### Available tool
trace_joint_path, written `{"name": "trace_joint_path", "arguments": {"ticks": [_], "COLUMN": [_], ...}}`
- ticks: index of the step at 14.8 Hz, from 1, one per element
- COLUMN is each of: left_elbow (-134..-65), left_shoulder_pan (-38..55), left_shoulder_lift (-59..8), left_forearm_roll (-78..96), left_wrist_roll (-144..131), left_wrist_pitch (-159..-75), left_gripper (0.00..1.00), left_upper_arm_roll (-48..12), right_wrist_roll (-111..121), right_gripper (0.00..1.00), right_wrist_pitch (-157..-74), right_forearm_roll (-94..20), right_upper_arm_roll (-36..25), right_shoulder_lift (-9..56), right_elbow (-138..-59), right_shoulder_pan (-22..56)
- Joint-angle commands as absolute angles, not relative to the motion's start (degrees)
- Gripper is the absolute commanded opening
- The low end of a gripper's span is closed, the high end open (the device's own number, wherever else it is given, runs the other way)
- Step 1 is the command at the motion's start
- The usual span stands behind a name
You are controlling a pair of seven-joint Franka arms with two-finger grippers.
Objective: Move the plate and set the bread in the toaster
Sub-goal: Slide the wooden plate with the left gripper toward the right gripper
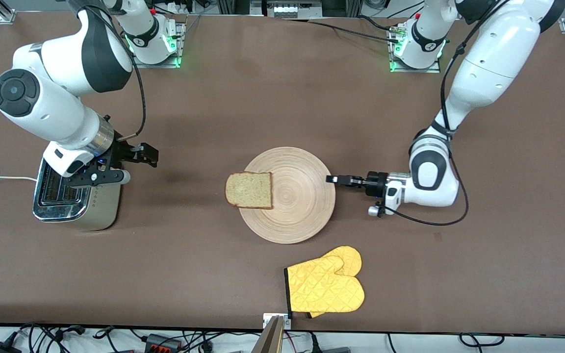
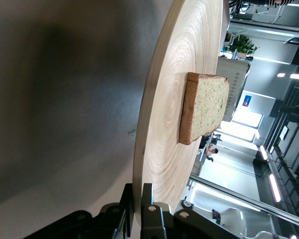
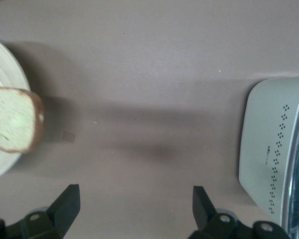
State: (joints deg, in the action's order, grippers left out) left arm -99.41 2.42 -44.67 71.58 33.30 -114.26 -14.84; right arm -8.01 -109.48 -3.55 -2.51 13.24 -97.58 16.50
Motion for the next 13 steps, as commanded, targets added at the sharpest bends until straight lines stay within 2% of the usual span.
{"name": "trace_joint_path", "arguments": {"ticks": [1, 10, 12, 13], "left_elbow": [-99.3, -100.5, -100.5, -100.5], "left_shoulder_pan": [4.7, 8.2, 8.3, 8.3], "left_shoulder_lift": [-45.3, -47.4, -47.4, -47.4], "left_forearm_roll": [76.7, 78.0, 78.0, 78.0], "left_wrist_roll": [38.6, 40.5, 40.0, 40.1], "left_wrist_pitch": [-115.9, -117.9, -117.9, -117.9], "left_gripper": [0.00, 0.01, 0.16, 0.17], "left_upper_arm_roll": [-14.8, -14.7, -14.7, -14.7], "right_wrist_roll": [-9.1, -9.1, -9.1, -9.1], "right_gripper": [1.00, 1.00, 1.00, 1.00], "right_wrist_pitch": [-110.0, -111.1, -111.8, -112.1], "right_forearm_roll": [-4.4, -9.0, -12.1, -13.3], "right_upper_arm_roll": [-2.5, -2.6, -2.6, -2.5], "right_shoulder_lift": [14.1, 18.4, 20.0, 20.4], "right_elbow": [-97.6, -97.6, -97.6, -97.8], "right_shoulder_pan": [16.9, 17.0, 17.0, 17.0]}}
